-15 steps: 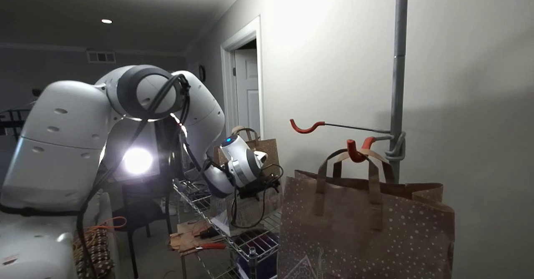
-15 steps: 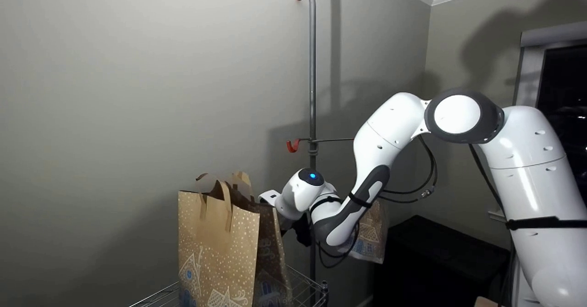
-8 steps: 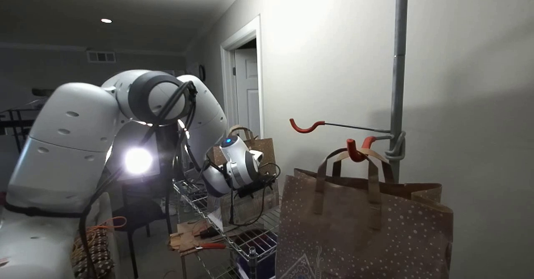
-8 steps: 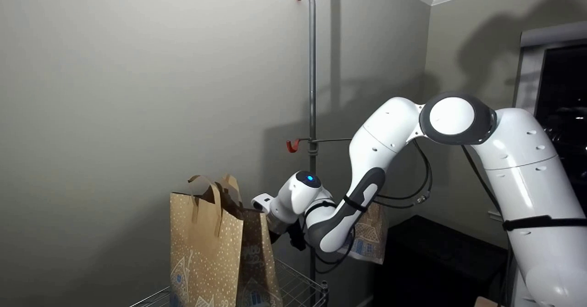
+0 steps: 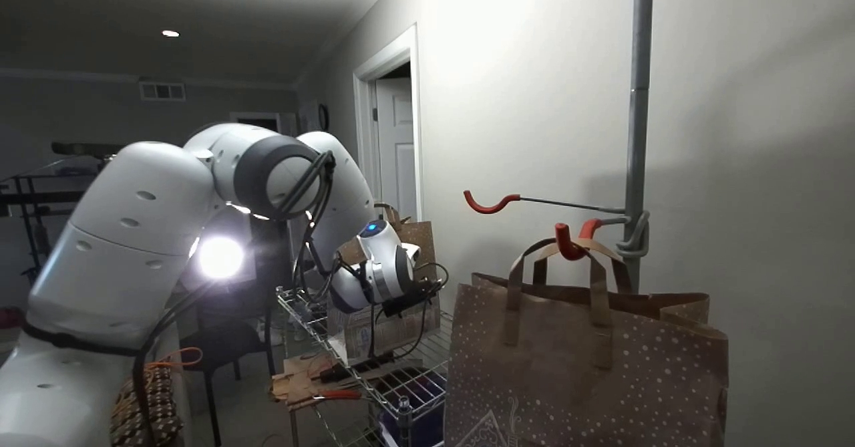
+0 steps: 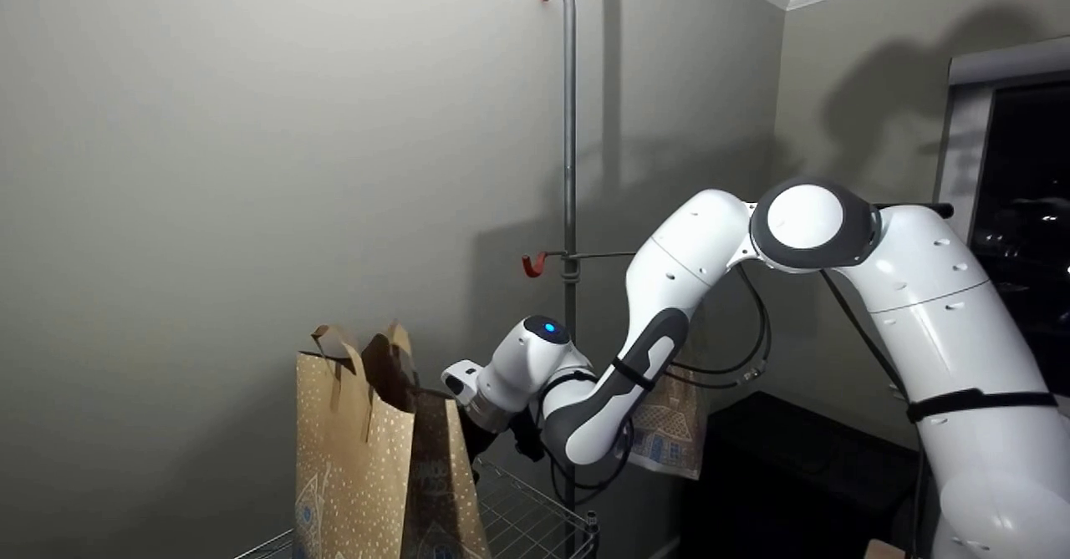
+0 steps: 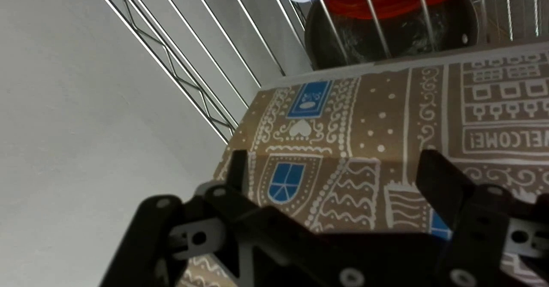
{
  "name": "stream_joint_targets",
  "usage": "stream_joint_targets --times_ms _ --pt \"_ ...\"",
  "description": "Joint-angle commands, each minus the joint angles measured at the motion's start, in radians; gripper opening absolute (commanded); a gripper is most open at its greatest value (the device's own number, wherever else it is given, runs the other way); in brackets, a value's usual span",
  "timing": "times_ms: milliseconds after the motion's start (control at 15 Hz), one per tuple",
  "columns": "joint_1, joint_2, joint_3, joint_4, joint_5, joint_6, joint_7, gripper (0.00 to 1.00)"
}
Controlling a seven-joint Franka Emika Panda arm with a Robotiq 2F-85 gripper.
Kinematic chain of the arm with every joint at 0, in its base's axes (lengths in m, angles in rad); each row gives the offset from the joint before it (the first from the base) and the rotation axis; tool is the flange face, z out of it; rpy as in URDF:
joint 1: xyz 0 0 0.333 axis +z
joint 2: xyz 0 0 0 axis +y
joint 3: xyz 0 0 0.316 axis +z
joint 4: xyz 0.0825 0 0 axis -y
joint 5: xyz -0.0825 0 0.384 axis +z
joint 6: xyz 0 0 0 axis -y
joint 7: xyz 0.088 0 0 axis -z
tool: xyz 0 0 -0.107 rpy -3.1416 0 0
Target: Move the brown bags to the metal rack
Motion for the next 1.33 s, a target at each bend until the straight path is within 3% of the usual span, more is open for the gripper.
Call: stream_joint_targets --times_ms 0,133,200,333,400,733,1067,1133,1200,1267 --pt "-0.042 -0.075 -0.002 -0.042 -0.004 -0.104 -0.042 1.00" --pt "-0.065 -0.131 -0.007 -0.092 -0.002 -0.129 -0.026 1.00" --pt "0.010 -0.172 -0.094 -0.127 0.091 -0.093 -0.079 1.00" --pt "0.048 -0.222 -0.156 -0.179 0.110 -0.067 -0.051 1.00" --pt "0.013 -0.255 -0.128 -0.218 0.025 -0.066 0.045 1.00" --pt "0.007 -0.515 -0.198 -0.490 -0.006 0.070 0.238 1.00" --pt "-0.039 -0.722 -0.260 -0.770 0.073 0.253 0.359 1.00" --pt "-0.026 -0.739 -0.288 -0.807 0.088 0.279 0.382 1.00" --pt "0.039 -0.753 -0.344 -0.854 0.223 0.300 0.300 1.00" --pt "0.027 -0.679 -0.366 -0.752 0.048 0.273 0.506 1.00"
